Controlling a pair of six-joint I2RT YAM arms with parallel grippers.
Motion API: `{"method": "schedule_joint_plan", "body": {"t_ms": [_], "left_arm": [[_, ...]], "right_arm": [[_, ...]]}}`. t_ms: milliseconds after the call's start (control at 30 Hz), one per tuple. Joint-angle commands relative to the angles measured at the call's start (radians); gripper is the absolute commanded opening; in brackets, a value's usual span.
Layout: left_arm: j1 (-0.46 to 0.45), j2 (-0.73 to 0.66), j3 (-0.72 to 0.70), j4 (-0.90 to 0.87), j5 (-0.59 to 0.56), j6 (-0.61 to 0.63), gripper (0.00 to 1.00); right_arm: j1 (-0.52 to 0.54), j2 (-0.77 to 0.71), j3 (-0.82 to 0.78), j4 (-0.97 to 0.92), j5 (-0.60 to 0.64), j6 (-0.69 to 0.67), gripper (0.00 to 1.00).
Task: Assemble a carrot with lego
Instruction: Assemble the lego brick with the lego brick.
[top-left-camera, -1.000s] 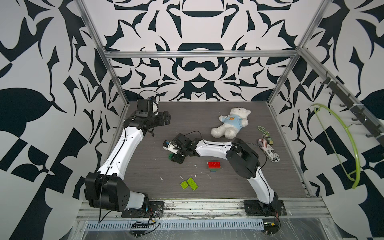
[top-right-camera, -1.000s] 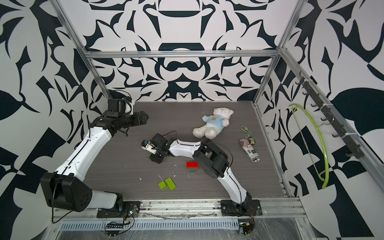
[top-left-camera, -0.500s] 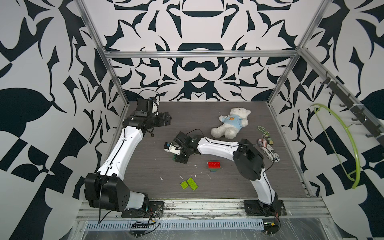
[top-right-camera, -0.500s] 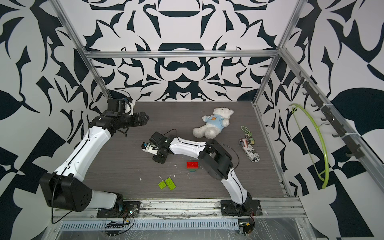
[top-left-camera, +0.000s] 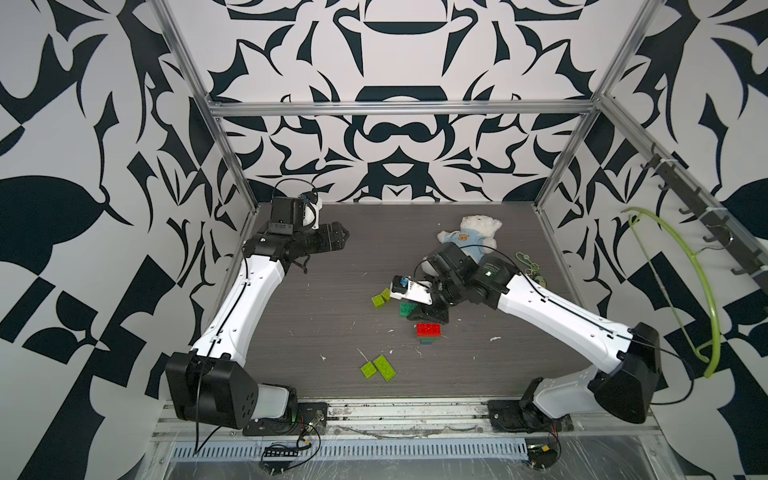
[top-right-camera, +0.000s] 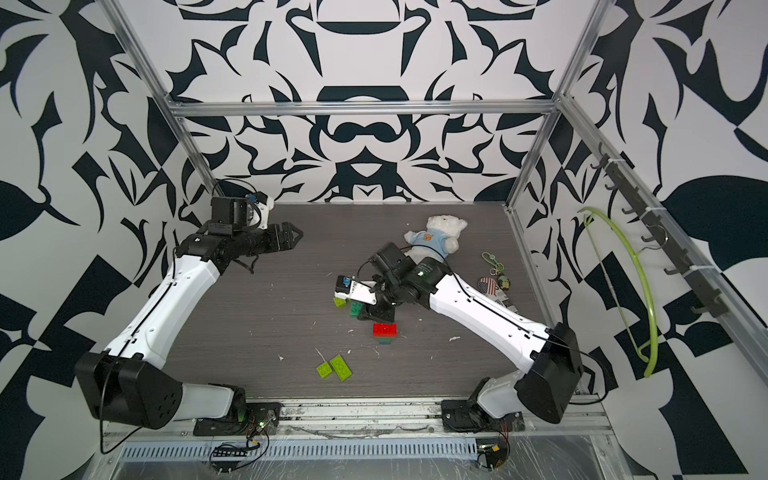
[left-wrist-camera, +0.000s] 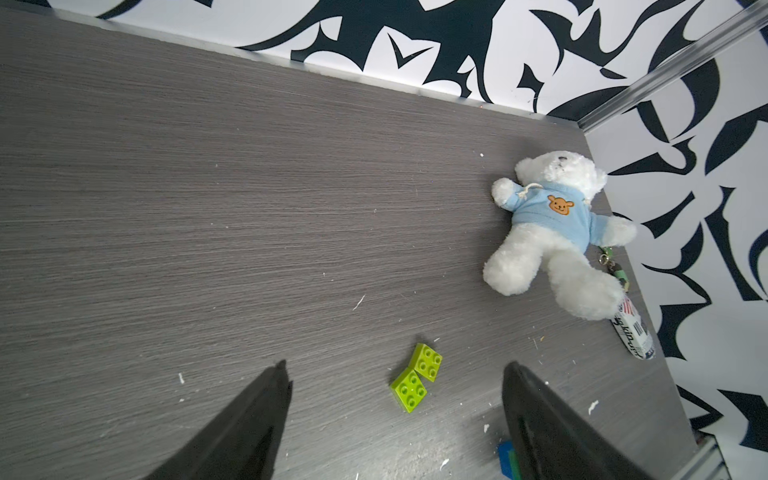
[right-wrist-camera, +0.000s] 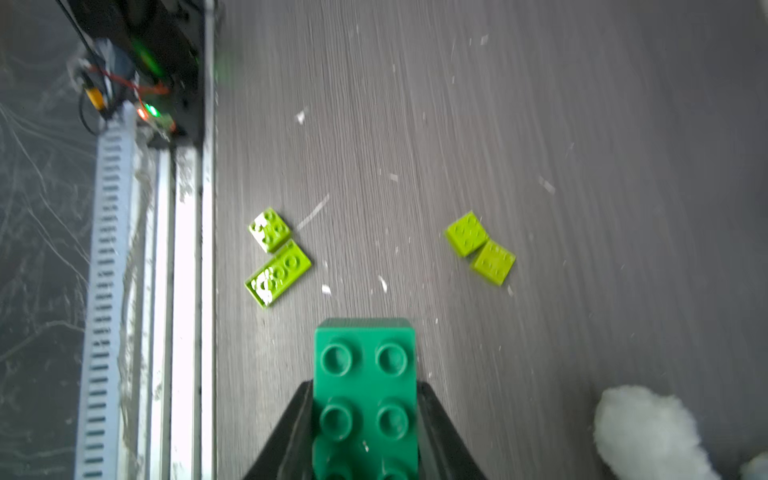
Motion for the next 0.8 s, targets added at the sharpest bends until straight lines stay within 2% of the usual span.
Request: {"method": "schedule_joint_plan", "body": {"t_ms": [0,200,500,767], "left_arm": [[0.002,-0.003,-0.03,0.018,0.052,-0.025,0.87],[-0.002,-0.004,-0.071,0.03,0.073,-0.025,0.87],[-0.008,0.004,-0.081,0.035,0.085,-0.019,0.86],[-0.013,0.021,-0.078,0.031,0.097,-0.017,0.86]], "right_arm": [[-0.045,-0.035,-0.077,0.0,-0.05,-0.076,0.29],[-0.06,-0.024,-0.149,0.024,-0.031,-0.123,0.3],[-0.065,0.019,-0.161,0.061,-0.041,-0.165,0.29],[-0.099,0.033,-0.191,0.08,-0.061,-0.194,0.32]]}}
